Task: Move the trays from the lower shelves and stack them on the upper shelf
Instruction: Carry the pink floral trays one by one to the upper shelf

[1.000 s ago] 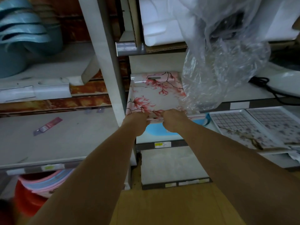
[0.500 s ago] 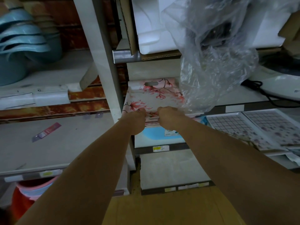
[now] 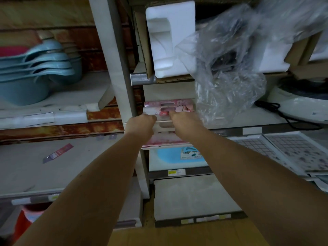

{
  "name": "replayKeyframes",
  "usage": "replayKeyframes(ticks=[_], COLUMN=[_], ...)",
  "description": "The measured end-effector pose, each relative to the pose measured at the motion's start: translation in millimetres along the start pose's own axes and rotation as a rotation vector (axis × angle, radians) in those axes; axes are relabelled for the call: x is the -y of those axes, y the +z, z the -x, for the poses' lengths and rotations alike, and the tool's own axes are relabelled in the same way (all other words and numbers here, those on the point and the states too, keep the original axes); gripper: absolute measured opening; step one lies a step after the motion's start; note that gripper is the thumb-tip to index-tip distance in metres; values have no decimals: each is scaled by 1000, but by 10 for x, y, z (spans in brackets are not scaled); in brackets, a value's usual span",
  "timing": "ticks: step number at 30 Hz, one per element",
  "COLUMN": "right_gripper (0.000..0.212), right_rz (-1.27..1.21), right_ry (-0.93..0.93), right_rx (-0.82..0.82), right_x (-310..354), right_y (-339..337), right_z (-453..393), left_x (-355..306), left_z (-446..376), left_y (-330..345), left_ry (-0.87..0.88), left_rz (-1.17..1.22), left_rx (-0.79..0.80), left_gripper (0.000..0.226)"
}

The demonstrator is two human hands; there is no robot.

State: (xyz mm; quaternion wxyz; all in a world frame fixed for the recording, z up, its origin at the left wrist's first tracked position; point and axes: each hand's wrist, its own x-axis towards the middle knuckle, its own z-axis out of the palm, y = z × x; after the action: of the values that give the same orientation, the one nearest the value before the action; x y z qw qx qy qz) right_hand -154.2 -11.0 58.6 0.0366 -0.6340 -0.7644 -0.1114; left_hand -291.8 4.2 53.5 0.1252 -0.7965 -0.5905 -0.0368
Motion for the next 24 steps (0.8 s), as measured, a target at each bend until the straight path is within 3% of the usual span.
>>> replayKeyframes(ticks=[6, 24], right_gripper=[29, 29], right_rz=[12, -18], right_ry=[67, -13], right_rx=[17, -141], right_x=[-68, 302], right_y=[-263, -1019], right_z=[111, 783], left_x=[39, 227], left_z=[116, 873], left_y=[-203, -997], left_ry=[19, -24], left_rz=[-9, -19], left_rx=[-85, -162], left_gripper=[29, 31])
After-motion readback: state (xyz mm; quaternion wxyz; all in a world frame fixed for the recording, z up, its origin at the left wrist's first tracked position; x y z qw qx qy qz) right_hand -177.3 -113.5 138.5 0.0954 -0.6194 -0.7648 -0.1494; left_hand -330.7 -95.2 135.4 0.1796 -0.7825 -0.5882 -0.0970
